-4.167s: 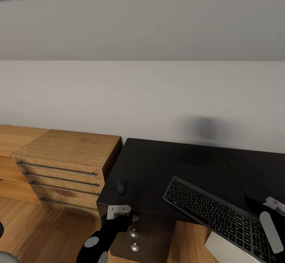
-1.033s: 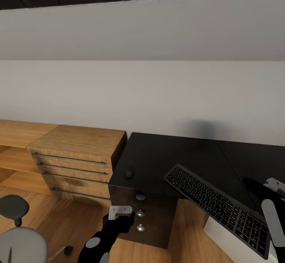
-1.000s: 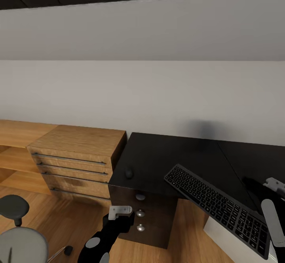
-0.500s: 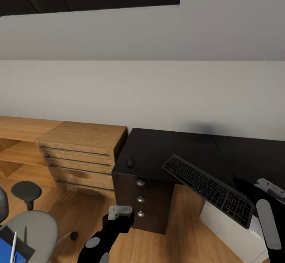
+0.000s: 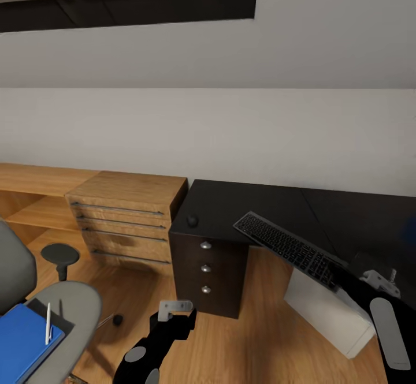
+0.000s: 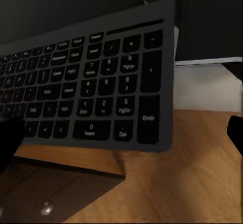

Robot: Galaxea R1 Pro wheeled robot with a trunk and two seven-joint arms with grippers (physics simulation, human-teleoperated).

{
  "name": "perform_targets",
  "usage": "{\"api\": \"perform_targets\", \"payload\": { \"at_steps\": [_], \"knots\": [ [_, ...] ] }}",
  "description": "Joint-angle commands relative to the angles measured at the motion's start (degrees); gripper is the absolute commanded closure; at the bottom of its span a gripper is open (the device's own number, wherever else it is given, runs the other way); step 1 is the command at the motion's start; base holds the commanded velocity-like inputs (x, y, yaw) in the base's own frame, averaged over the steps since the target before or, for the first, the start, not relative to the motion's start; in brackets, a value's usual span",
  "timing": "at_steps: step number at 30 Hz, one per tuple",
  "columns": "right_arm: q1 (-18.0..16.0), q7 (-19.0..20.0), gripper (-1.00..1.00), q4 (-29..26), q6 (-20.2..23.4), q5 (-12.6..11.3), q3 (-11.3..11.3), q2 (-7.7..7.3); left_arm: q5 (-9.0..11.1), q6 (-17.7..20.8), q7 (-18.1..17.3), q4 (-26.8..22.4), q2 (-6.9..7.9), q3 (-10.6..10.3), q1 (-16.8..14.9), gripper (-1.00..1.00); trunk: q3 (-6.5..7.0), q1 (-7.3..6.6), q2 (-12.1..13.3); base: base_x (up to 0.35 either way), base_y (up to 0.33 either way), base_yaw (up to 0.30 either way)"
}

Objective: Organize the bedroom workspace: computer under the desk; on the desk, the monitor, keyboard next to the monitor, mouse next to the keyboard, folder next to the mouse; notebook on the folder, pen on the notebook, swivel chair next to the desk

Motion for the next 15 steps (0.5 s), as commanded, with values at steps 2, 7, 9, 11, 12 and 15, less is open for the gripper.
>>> {"api": "perform_targets", "payload": {
  "at_steps": [2,7,9,11,12,15],
  "knots": [
    [0.0,-0.5,-1.0,0.2,0.2,-1.0,0.0,0.1,0.6,0.2,0.5,-0.1,0.01,-0.1,0.0,-1.0,-0.06,-0.04,0.0,-0.335,0.013,0.0],
    [0.0,0.4,-1.0,1.2,0.2,-1.4,0.0,0.35,0.6,0.2,0.5,-0.1,0.06,-0.1,0.0,-1.0,-0.06,-0.04,0.0,-0.323,0.093,0.0],
    [0.0,2.9,-1.0,3.1,0.2,-1.5,0.0,0.4,0.6,0.2,0.5,-0.1,0.09,-0.1,0.0,-1.0,-0.06,-0.04,0.0,-0.21,0.119,0.0],
    [0.0,5.3,-1.0,5.0,0.2,-1.5,0.1,0.42,0.6,0.2,0.5,-0.2,0.1,-0.1,0.0,-1.0,-0.06,-0.04,0.0,-0.081,0.047,0.0],
    [0.0,5.7,-1.0,5.3,0.2,-1.6,0.1,0.42,0.6,0.2,0.5,-0.2,0.1,-0.1,0.0,-1.0,-0.06,-0.04,0.0,-0.044,0.025,0.0],
    [0.0,6.5,-1.0,5.9,0.2,-1.6,0.1,0.46,0.6,0.2,0.5,-0.2,0.1,-0.1,0.0,-1.0,-0.06,-0.04,0.0,-0.023,0.013,0.0]
  ]
}}
